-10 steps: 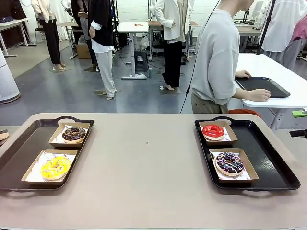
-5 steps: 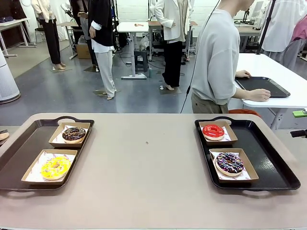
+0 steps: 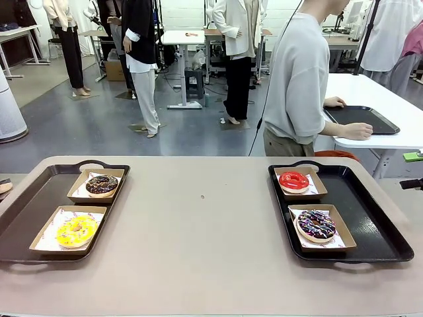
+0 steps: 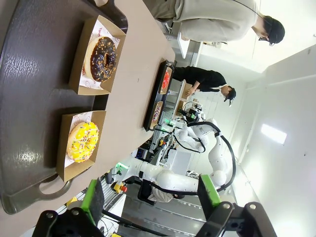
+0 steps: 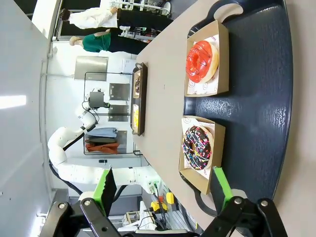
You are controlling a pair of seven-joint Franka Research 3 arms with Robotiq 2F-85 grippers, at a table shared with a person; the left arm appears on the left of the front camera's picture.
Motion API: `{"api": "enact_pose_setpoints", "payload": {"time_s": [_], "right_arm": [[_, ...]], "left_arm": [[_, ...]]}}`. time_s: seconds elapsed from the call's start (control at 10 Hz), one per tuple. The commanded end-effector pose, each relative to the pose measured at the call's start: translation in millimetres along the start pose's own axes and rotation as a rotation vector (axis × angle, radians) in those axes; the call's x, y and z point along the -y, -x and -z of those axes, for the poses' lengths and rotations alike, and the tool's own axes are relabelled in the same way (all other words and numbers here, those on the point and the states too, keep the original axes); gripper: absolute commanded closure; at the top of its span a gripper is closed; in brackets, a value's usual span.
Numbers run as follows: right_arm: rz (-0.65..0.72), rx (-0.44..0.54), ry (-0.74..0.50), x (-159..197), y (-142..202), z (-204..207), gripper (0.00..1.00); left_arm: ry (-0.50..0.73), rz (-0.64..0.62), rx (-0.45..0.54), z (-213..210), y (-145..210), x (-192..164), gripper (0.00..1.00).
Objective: Individually package the donuts and arrange them on the tray.
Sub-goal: Place the picked Paper togo box on the Handle tray.
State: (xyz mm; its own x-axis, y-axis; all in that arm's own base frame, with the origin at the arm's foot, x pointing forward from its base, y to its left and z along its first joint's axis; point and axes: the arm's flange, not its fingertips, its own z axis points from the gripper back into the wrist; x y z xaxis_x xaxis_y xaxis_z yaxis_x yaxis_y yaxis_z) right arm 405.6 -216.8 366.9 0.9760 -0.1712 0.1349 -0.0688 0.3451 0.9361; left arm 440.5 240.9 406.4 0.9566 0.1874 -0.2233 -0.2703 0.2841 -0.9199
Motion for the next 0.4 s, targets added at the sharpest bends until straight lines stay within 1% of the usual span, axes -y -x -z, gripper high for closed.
{"api": "enact_pose_setpoints", "payload": {"time_s": [0.0,0.3], "right_arm": [[-0.008,-0.002,-0.003,-2.1,6.0,1.8,0.00],[-0.008,-0.002,-0.003,-2.1,6.0,1.8,0.00]], "left_arm": [[-0.002,0.005,-0.002,-1.0,2.3,1.8,0.00],[-0.002,0.005,-0.002,-1.0,2.3,1.8,0.00]]}}
